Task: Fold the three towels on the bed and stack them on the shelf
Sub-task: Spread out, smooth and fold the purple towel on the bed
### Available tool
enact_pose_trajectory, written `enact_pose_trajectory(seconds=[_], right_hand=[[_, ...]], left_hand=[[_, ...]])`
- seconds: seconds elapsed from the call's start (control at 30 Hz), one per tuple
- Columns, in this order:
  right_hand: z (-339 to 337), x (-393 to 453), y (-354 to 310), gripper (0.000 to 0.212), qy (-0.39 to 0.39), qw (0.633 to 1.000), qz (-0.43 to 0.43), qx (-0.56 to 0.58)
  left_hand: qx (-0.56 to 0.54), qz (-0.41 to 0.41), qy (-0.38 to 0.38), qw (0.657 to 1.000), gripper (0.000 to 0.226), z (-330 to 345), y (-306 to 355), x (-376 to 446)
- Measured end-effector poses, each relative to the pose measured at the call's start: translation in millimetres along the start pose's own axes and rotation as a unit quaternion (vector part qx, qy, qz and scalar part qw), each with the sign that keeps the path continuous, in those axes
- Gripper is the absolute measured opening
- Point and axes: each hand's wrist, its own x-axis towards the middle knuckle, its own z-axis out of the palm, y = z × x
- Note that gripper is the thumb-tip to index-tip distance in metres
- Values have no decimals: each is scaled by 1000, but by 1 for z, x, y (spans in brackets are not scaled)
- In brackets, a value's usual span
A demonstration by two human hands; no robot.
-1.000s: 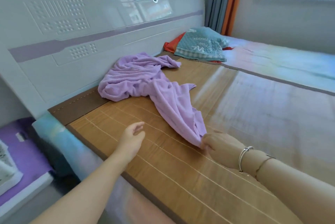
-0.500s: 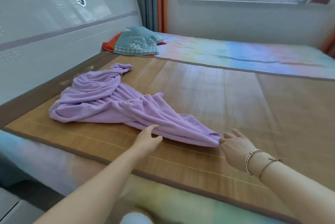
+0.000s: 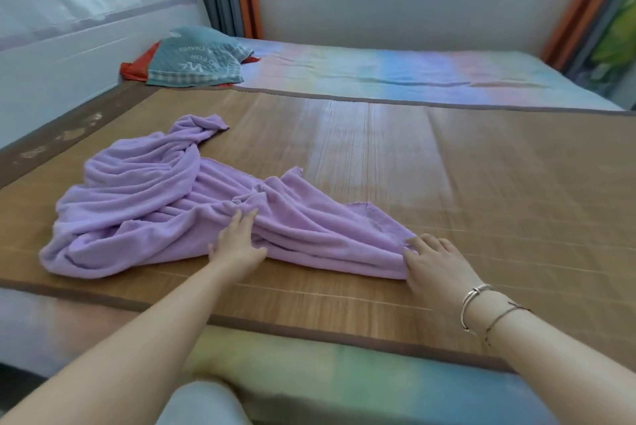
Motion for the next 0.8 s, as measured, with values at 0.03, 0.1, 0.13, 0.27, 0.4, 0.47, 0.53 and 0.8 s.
enact_pose_trajectory(seconds=[0.03,0.1,0.13,0.27,0.4,0.47,0.53,0.8], right_hand=[[-1,10,-12,28,23,999,1,26],[-4,29,-39,23,33,996,-9,82],[-5,39,-54,23,44,992,-17,121],[-7,89,-115,48,57,963,-52,258],[-8,134,-160,55,92,921,-80,371],[1,151,-170,59,81,905,-77,410],[12,160,-171,69,36,896,-80,434],[33,155,-156,80,-51,928,-66,364]], left_hand=[[5,-5,10,1000,77,-5,-7,4],[11,-19,25,999,76,-12,-19,12],[14,-32,31,999,76,-15,-24,15],[46,-46,61,996,80,-25,-55,33],[36,-111,64,991,70,-32,-89,47],[31,-140,65,987,47,-33,-103,49],[39,-126,79,988,21,-31,-110,46],[28,81,146,986,15,-16,-95,22]])
